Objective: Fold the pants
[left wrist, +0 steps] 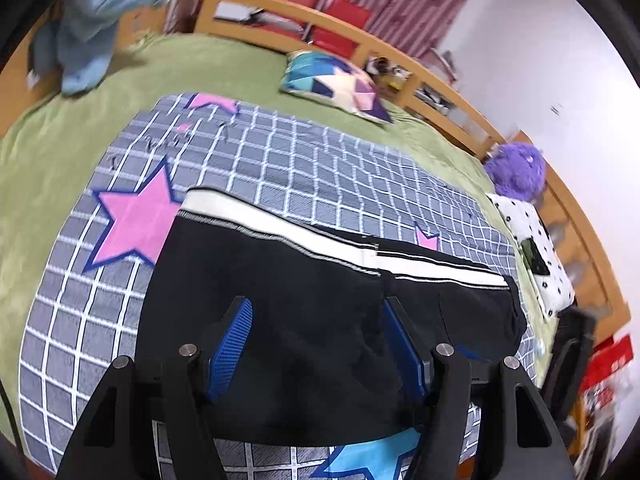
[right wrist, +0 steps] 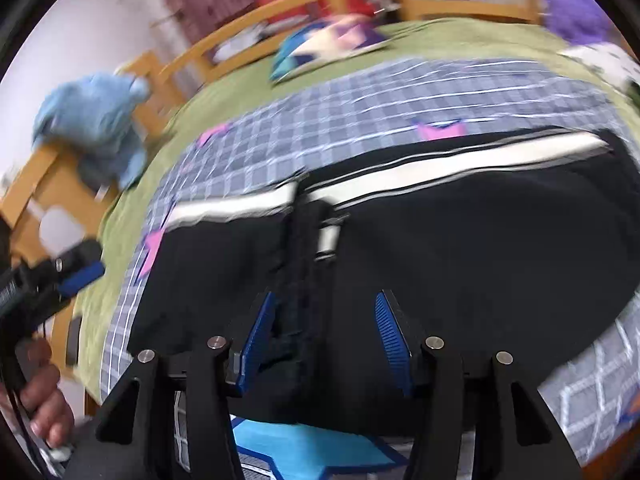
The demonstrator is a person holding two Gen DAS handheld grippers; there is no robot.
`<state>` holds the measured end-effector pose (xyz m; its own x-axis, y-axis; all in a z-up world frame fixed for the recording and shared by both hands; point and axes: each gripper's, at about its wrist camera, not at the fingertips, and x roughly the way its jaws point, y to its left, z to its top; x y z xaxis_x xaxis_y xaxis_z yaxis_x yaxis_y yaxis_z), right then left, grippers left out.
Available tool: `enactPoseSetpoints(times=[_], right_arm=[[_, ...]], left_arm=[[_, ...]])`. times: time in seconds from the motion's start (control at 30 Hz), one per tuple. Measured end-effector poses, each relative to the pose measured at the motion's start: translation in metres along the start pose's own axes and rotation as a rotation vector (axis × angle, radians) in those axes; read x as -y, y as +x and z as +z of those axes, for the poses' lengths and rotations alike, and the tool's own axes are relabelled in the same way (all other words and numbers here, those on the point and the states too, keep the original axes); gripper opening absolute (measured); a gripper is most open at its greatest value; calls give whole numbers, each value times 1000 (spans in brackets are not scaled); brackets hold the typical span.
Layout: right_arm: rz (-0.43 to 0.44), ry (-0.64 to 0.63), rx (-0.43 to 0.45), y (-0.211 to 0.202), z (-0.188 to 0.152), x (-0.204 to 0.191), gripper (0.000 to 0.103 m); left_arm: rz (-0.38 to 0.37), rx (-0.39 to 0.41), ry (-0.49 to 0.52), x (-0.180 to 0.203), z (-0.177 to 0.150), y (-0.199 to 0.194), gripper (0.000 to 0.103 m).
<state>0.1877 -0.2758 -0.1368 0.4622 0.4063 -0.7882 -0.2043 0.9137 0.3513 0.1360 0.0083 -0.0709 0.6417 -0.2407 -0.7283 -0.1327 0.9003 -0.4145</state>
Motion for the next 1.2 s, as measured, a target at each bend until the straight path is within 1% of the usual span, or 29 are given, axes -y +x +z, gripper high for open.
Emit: enactPoseSetpoints(times=[0.07, 0.1, 0.17, 0.23, 0.27, 0.3, 0.33, 0.37, 0.4, 0.47, 0.5, 0.53, 0.57, 0.6, 0.63, 0.67, 0.73, 0.77, 0.8, 0.83, 0.9, 0.93, 1.0, 1.03, 1.07, 1.13, 1.17, 1.2], right_arm=[[-2, -48, -52, 18, 1, -6, 53], [-12, -63, -98, 35, 4, -5, 53], [-10, -49, -183, 61, 6, 2, 53], [16, -28, -280, 89, 6, 8, 53], [18, -25, -295, 97, 7, 9, 55], [18, -30, -287, 100, 9, 7, 55], [18, -44, -282, 101, 11, 3, 51], [30, -75, -288, 103, 13, -5, 15], [29, -96, -285, 104, 12, -10, 12], [-12, -130, -211, 92, 15, -17, 12], [27, -109, -145, 75, 20, -12, 12], [84, -56, -93, 58, 25, -1, 12], [109, -7, -66, 49, 28, 10, 12], [101, 39, -45, 42, 29, 21, 13], [43, 63, -42, 43, 27, 32, 13], [1, 64, -61, 49, 25, 38, 16], [-77, 49, -136, 70, 15, 50, 22], [-83, 37, -172, 77, 10, 54, 24], [-73, 24, -170, 74, 6, 55, 24], [-82, 16, -155, 67, 6, 52, 26], [-110, -28, -81, 41, 9, 41, 30], [-100, -63, -34, 27, 9, 32, 32], [-41, -123, 10, 8, 8, 14, 40], [-18, -163, 7, 4, 6, 3, 41], [-22, -186, -8, 5, 4, 0, 41], [-70, -240, -66, 19, -1, -7, 41], [-103, -268, -98, 26, -10, -4, 41], [-144, -292, -140, 39, -12, -5, 41]], left_arm=[[0, -11, -15, -4, 1, 3, 65], [-5, -13, -20, -6, 1, 3, 65], [-13, -11, -30, -9, 1, 3, 65], [-26, -5, -47, -13, 2, 2, 65], [-30, -3, -52, -14, 2, 1, 65], [-32, -2, -57, -15, 2, 0, 65], [-33, 0, -60, -16, 2, -1, 65], [-32, 1, -62, -16, 2, -1, 65], [-30, 0, -62, -17, 2, -1, 65], [-28, -5, -66, -19, 2, -1, 65], [-30, -5, -69, -20, 2, -1, 65], [-27, -3, -71, -21, 3, -2, 65], [-22, -3, -72, -22, 3, -1, 65], [-16, -6, -72, -23, 3, 0, 65], [-12, -12, -73, -24, 3, 1, 65], [-12, -24, -74, -23, 4, 3, 65], [-10, -33, -69, -22, 3, 5, 65], [-6, -33, -61, -21, 2, 5, 65], [-2, -30, -55, -21, 2, 5, 65], [3, -25, -51, -20, 2, 4, 65], [11, -21, -51, -20, 3, 4, 65], [11, -24, -52, -20, 3, 5, 65], [12, -31, -50, -19, 2, 6, 65], [16, -32, -48, -18, 2, 6, 65], [20, -30, -48, -19, 2, 6, 65], [22, -27, -51, -20, 2, 6, 65], [26, -26, -54, -20, 2, 5, 65], [30, -27, -56, -22, 2, 6, 65]])
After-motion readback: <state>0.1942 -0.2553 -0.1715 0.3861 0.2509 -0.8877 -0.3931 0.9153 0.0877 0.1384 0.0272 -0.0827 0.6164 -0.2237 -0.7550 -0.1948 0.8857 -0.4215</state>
